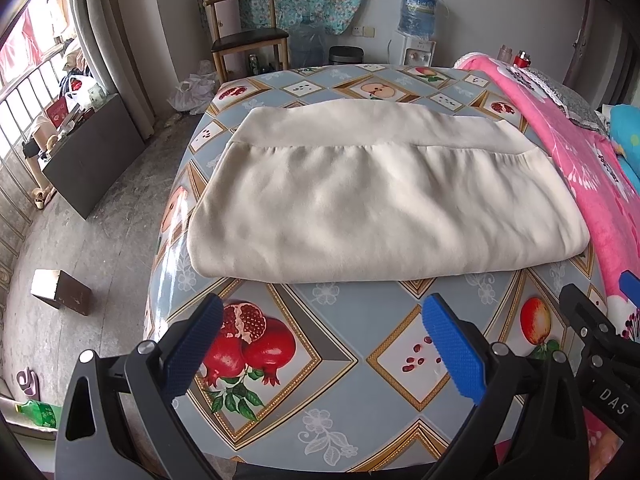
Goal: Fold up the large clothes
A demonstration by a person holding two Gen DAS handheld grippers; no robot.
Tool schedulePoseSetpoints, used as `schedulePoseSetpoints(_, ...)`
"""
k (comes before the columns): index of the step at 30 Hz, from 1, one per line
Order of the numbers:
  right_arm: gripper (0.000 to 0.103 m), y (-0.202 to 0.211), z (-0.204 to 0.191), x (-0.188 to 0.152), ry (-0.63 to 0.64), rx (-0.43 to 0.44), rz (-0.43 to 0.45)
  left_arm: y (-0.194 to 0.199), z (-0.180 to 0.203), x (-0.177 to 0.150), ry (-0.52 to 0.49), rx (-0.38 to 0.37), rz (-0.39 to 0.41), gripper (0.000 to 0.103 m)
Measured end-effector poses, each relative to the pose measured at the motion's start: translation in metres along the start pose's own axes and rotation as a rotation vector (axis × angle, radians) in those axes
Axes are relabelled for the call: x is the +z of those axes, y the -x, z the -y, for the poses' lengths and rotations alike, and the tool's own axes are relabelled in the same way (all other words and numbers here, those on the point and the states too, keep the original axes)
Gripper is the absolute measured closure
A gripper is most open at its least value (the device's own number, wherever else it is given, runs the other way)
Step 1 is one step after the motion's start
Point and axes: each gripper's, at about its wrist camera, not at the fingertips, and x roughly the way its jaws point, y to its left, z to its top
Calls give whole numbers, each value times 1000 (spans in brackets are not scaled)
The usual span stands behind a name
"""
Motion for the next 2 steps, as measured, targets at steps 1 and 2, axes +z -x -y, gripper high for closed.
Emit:
schedulePoseSetpoints(1, 7, 0, 1, 0, -2, -2, 1, 0, 0, 0, -1, -1, -1, 5)
schedulePoseSetpoints(2, 7, -1, 0, -1, -5, -6, 1, -1, 0, 0, -1, -3, -2, 5)
